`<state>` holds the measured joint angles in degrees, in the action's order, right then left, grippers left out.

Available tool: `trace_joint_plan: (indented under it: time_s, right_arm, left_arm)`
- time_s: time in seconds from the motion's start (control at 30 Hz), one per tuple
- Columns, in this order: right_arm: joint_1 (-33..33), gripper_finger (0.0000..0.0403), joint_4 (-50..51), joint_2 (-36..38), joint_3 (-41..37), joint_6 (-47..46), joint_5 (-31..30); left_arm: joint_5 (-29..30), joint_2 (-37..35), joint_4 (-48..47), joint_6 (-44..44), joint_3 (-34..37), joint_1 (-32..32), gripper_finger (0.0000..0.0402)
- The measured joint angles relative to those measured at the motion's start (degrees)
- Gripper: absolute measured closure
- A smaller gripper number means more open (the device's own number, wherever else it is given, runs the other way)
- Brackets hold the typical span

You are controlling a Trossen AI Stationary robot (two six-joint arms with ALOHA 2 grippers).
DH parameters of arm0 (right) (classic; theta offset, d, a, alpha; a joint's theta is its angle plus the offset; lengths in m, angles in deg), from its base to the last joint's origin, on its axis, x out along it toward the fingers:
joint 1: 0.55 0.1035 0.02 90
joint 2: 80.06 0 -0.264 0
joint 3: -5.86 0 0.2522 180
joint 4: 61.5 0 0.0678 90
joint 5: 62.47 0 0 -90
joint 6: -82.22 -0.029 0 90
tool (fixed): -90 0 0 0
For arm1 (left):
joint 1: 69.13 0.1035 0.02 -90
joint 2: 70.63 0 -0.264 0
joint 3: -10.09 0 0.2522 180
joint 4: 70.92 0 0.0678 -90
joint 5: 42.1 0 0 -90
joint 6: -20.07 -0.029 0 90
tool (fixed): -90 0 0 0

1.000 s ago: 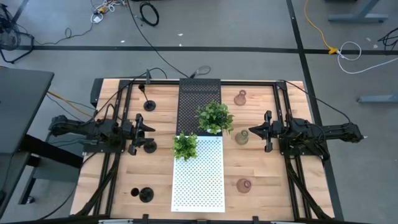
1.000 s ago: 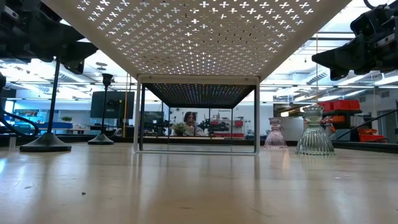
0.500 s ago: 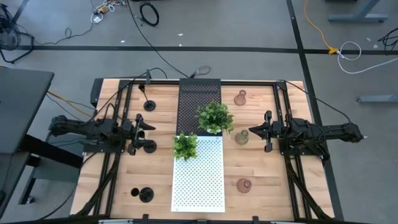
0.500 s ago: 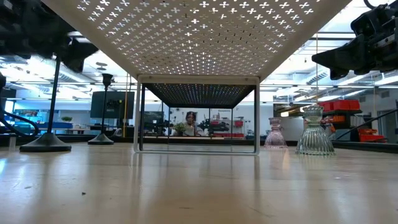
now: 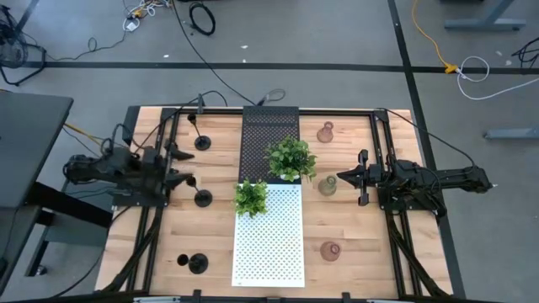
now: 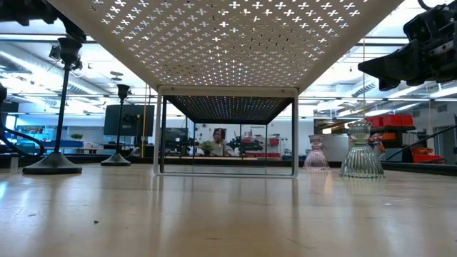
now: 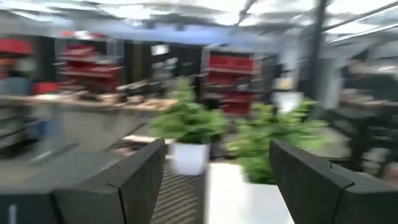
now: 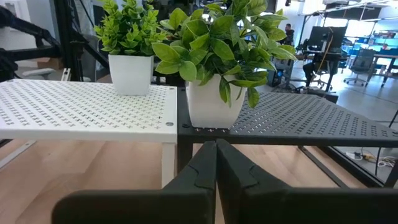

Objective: Pick & Place candle stick holders
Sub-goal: Put the top black candle holder on the white shelf

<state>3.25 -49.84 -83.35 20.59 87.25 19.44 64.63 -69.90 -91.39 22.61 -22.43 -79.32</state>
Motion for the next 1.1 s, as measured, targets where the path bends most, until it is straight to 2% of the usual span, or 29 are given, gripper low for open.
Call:
trace_joint_plan:
  time_s: [0.13,0.27,0.43,0.83,1.1]
  right_arm:
    - [0.0,0.0394,0.0,0.0,0.0,0.0,0.0]
    - [0.0,0.0394,0.0,0.0,0.0,0.0,0.0]
    - [0.0,0.0394,0.0,0.0,0.0,0.2,0.0]
    - [0.0,0.0394,0.0,0.0,0.0,2.1,0.0]
    - [0.0,0.0394,0.0,0.0,0.0,1.5,0.0]
  left_arm:
    - [13.7,0.0,-8.0,-0.2,-3.6,0.0,0.0113]
    - [28.0,0.0,-12.5,-0.6,-3.7,0.0,0.0113]
    - [38.3,0.0,-12.5,-0.2,-3.3,0.0,0.0113]
    - [45.4,0.0,-14.5,0.1,-3.3,0.0,0.0113]
    - [47.2,3.5,-19.7,7.4,-3.3,0.0,0.0113]
